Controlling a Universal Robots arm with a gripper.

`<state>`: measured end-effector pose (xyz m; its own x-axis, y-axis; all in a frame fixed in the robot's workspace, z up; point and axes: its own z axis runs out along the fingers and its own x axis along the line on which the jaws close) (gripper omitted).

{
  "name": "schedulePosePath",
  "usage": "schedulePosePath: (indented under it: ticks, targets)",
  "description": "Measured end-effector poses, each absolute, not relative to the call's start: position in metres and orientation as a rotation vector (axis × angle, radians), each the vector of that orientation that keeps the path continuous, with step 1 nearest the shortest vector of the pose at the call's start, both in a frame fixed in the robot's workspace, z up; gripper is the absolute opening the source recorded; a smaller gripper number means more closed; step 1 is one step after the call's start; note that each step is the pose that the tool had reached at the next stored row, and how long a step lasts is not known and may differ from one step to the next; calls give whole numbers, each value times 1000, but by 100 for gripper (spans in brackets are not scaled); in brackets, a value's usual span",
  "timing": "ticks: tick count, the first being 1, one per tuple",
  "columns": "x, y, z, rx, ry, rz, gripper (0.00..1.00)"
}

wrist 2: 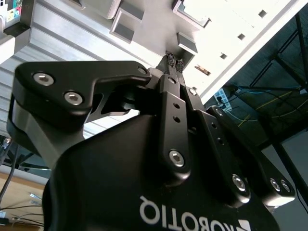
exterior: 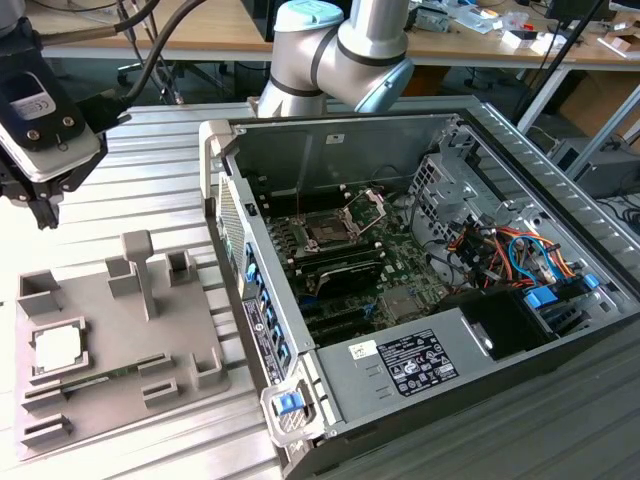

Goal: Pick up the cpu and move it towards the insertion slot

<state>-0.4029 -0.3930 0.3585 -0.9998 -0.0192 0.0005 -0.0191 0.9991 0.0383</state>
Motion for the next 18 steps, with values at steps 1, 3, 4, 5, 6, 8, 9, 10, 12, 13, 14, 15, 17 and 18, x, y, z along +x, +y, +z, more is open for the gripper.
schedulePosePath:
  ticks: [1,3,4,5,6,8,9,10,12,13,14,15,17,18]
  targets:
    - [-403,-393,358,30,-3140,-60,11]
    - [-403,-393,358,30,-3140,-60,11]
    - [-404,-393,358,30,-3140,-60,11]
    - [-404,-393,358,30,-3140,-60,11]
    - [-404,-393,358,30,-3140,-60,11]
    - [-405,-393,358,30,-3140,-60,11]
    - [-405,-393,358,30,-3140,-60,11]
    - [-405,-393,358,30,-3140,-60,11]
    - [-406,-393,358,30,-3140,-60,11]
    - [-406,-393,357,30,-3140,-60,11]
    - [-406,-393,357,30,-3140,-60,11]
    - [-407,-393,357,30,-3140,-60,11]
    - [-407,-393,357,30,-3140,-60,11]
    - [-407,-393,357,30,-3140,-60,11]
